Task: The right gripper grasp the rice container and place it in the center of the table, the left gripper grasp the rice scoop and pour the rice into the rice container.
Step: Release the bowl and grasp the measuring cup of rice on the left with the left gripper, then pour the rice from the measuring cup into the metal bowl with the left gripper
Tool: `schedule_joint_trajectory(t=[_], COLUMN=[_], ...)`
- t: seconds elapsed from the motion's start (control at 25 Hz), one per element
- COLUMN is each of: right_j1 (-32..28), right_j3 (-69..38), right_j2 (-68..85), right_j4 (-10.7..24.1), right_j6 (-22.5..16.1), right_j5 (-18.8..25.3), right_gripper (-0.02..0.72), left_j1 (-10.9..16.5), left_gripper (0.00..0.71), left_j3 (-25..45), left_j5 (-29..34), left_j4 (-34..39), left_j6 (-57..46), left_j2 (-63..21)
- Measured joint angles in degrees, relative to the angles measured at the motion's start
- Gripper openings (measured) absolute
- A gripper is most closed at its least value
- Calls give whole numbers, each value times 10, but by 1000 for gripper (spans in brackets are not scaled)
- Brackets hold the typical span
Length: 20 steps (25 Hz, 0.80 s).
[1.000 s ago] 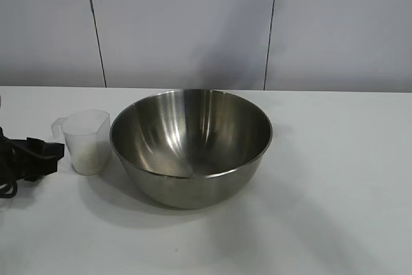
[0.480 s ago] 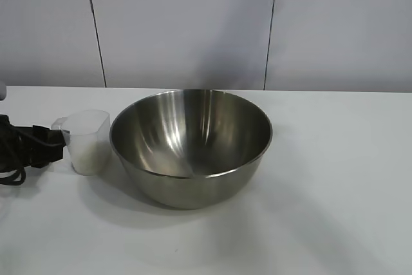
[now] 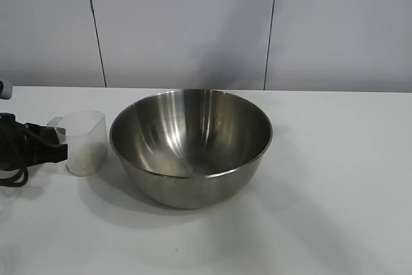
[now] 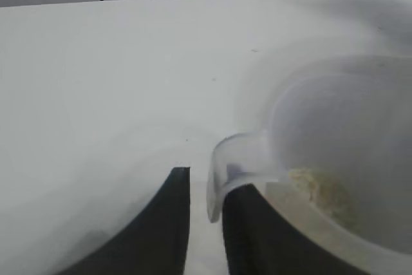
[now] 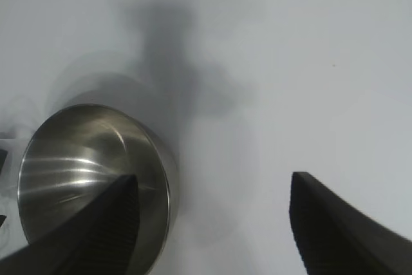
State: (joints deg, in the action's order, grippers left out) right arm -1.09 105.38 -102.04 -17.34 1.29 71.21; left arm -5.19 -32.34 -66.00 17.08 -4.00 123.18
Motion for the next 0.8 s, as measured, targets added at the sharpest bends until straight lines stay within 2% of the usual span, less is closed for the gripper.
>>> schedule_joint_trajectory(t=[0.08,0.32,0.48,0.56,0.72,0.8], right_j1=[0,0,0,0,0,0], right_j3=[0,0,0,0,0,0], right_j2=[0,0,0,0,0,0], right_j4=[0,0,0,0,0,0], right_j6=[0,0,0,0,0,0], right_j5=[0,0,0,0,0,0], right_gripper=[463,463,463,463,463,463], left_j1=[0,0,0,0,-1,-13], left_gripper=[23,9,9,9,9,9], left_j3=[0,1,3,1,-27,-43], left_j5=[0,1,17,58,206,262], left_j4=[1,23,42,52,123,156], left_j6=[-25,-65,-72,-73,-90,-118], left_j2=[0,-3,-59,-116,-231,-277])
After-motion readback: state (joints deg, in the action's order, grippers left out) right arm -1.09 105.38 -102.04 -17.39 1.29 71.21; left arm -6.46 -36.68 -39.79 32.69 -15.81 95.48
